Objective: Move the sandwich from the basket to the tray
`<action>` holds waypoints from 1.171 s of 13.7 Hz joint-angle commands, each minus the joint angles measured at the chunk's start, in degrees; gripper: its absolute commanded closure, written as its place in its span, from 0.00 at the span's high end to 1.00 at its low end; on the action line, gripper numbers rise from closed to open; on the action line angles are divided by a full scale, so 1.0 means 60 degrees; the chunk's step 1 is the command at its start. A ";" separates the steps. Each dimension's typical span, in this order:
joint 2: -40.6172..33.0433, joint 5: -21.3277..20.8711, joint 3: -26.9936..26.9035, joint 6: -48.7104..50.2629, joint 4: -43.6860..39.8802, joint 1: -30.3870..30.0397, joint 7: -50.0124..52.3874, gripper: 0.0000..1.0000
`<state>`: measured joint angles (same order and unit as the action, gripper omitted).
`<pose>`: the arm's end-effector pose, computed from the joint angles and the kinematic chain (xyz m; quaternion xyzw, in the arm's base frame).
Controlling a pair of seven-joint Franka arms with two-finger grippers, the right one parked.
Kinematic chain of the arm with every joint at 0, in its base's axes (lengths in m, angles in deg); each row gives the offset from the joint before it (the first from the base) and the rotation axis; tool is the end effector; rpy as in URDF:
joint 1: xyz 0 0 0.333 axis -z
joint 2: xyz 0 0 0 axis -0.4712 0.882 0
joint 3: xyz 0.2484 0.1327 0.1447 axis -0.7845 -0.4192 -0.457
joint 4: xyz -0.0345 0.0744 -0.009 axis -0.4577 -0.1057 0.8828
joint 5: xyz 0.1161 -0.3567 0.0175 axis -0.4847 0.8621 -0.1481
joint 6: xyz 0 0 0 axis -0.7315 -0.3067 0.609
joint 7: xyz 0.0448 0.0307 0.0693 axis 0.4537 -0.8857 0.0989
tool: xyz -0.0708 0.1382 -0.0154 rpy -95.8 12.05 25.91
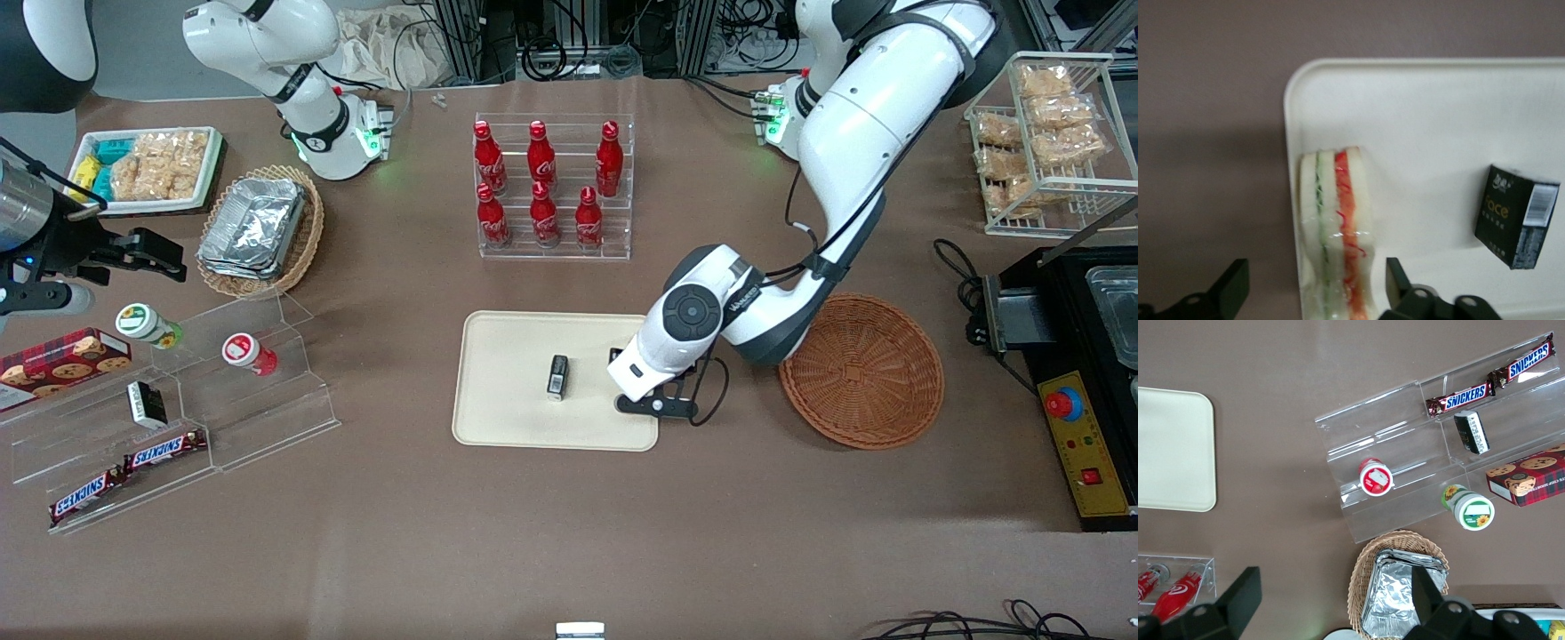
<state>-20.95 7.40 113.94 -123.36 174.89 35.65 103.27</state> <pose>0.5772 -0.3756 0.2221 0.9982 -0.0295 -0.0190 0.0488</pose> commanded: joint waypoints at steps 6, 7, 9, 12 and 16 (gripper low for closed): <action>-0.3046 0.0930 0.0083 0.3678 0.0053 -0.1927 -0.2960 1.00; -0.3486 0.0931 0.0082 0.4206 0.0053 -0.2263 -0.3198 1.00; -0.4204 0.0917 0.0024 0.5028 0.0053 -0.2849 -0.3142 1.00; -0.4807 0.0946 0.0038 0.5646 0.0039 -0.4108 -0.3185 1.00; -0.4941 0.0960 0.0038 0.5574 0.0024 -0.4859 -0.3273 1.00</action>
<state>-49.38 12.14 113.75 -89.83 173.64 7.54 84.09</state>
